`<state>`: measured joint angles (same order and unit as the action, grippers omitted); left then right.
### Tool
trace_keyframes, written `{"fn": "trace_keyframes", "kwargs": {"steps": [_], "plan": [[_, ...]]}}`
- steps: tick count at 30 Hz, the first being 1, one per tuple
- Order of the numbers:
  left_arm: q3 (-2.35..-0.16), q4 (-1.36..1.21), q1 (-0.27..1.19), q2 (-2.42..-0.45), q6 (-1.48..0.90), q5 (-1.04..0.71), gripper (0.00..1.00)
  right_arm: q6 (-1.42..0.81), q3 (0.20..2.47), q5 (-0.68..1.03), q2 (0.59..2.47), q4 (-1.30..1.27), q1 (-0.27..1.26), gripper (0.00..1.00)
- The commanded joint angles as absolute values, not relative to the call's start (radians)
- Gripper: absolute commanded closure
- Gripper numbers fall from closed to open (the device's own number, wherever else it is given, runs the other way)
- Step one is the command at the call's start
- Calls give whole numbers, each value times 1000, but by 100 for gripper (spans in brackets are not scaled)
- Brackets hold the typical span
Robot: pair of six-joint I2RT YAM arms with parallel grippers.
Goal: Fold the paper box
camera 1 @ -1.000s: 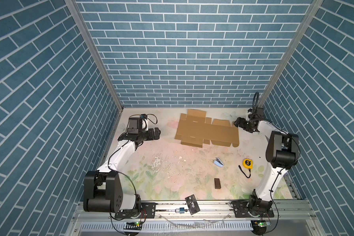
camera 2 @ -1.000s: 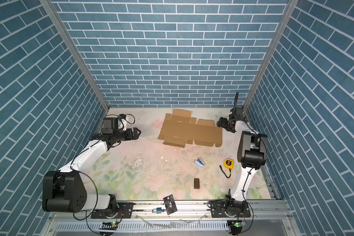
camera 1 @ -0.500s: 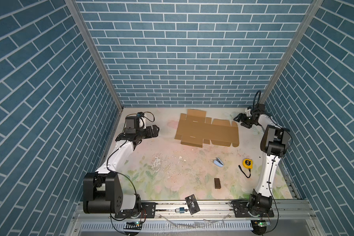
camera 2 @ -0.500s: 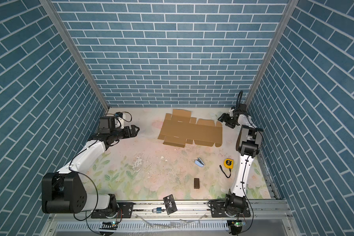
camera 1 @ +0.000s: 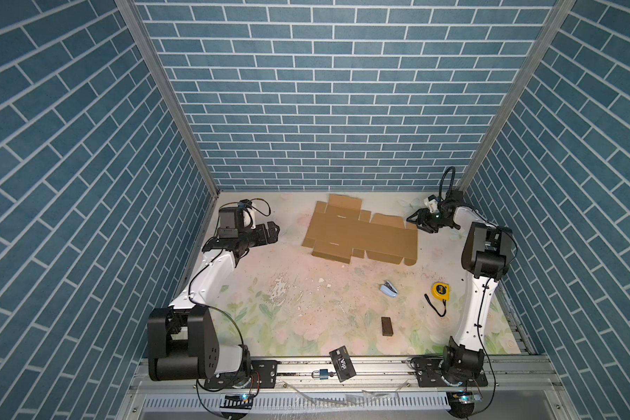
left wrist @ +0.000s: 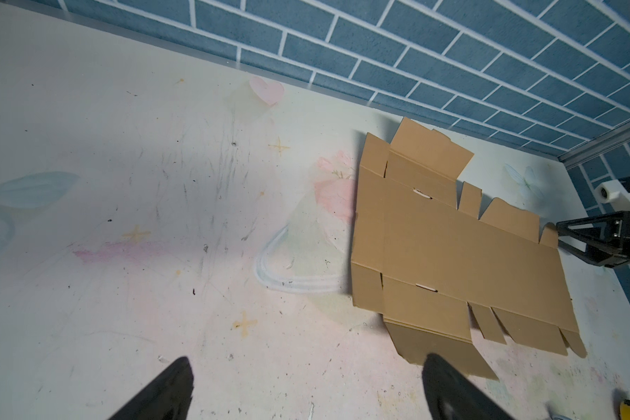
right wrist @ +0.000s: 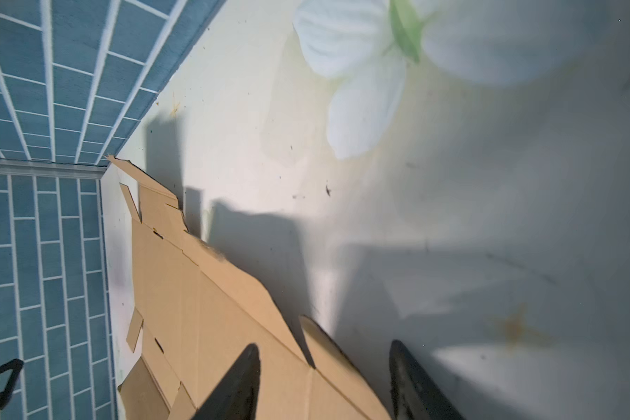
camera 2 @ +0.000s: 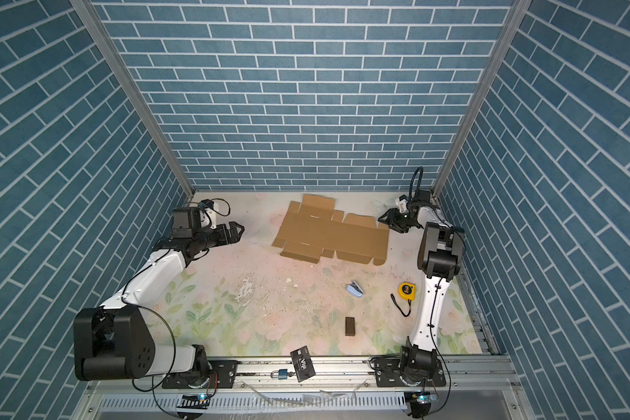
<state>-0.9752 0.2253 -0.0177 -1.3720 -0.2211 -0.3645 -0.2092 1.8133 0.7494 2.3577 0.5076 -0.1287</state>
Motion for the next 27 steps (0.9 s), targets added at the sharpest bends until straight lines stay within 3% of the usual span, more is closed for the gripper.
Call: {"fn": "trace_keyframes", "kwargs": {"steps": [1,12,15,20,22,23,27], "plan": [[-970,208,-24,-1352,-222,-376,1,-177,1751,762,2319,539,-121,51],[-958,196,-39,-1339,-218,-375,0,-132,1723,745,2286,550,-90,71],[-957,196,-46,-1334,-214,-376,0,-113,1751,742,2301,583,-78,85],[-966,205,-58,-1327,-176,-380,1,-59,1745,739,2278,587,-46,90],[-986,223,-61,-1329,-133,-381,1,-29,1697,808,2241,545,-28,93],[-999,236,-63,-1331,-109,-382,1,-22,1676,837,2225,524,-20,100],[-1071,321,-63,-1347,3,-362,0,-20,1634,861,2169,526,25,100]]}}
